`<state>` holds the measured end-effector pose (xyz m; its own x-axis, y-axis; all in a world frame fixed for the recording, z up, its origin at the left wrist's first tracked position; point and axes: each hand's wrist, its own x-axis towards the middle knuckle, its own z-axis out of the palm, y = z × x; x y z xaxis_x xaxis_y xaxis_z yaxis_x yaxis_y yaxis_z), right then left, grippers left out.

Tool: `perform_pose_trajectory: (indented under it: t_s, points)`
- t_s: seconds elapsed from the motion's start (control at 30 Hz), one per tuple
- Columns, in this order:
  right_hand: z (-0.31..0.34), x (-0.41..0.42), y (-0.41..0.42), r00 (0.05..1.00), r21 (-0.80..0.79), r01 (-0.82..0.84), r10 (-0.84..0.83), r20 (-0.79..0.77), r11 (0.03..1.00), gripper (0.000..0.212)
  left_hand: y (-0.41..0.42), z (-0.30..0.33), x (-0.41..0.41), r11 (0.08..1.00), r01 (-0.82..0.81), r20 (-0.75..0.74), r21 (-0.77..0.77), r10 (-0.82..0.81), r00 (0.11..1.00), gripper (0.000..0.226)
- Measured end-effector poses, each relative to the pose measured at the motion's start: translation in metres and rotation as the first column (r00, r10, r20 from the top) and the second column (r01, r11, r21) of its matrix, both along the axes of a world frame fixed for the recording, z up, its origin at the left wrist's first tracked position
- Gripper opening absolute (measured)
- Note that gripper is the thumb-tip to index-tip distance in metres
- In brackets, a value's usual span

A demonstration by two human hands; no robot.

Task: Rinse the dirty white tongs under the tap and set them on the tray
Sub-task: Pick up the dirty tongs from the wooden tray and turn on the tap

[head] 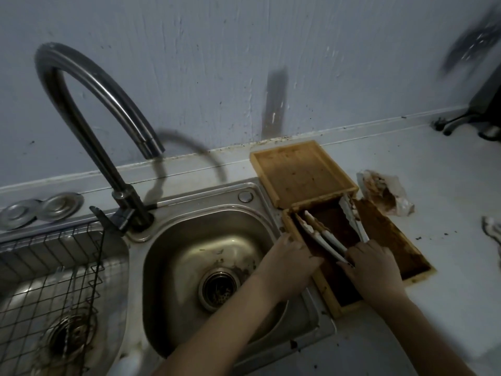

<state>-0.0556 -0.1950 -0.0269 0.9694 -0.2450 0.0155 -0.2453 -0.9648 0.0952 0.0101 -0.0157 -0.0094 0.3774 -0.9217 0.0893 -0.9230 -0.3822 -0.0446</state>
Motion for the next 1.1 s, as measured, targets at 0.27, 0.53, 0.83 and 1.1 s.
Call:
perform_pose_trajectory:
  t_s: [0.27, 0.53, 0.83, 1.1]
  points:
    - [0.013, -0.005, 0.003, 0.933, -0.015, -0.024, 0.028, 0.358, 1.000, 0.020, 0.016, 0.011, 0.016, 0.987, -0.126, -0.063, -0.096, 0.120, 0.991, 0.036]
    - [0.057, 0.022, 0.042, 0.750, 0.252, -0.252, 0.024, 0.661, 0.934, 0.026, 0.071, 0.043, 0.031, 0.923, -0.307, 0.000, -0.230, 0.316, 0.949, 0.051]
    - [0.057, 0.060, 0.121, 0.893, 0.550, -0.328, 0.061, 0.447, 0.768, 0.021, 0.151, 0.066, 0.023, 0.687, -0.550, -0.119, -0.475, 0.569, 0.814, 0.030]
    - [0.049, 0.090, 0.174, 0.905, 0.595, -0.396, 0.185, 0.384, 0.699, 0.016, 0.214, 0.064, 0.051, 0.256, -0.753, -0.318, -0.607, 0.789, 0.525, 0.028]
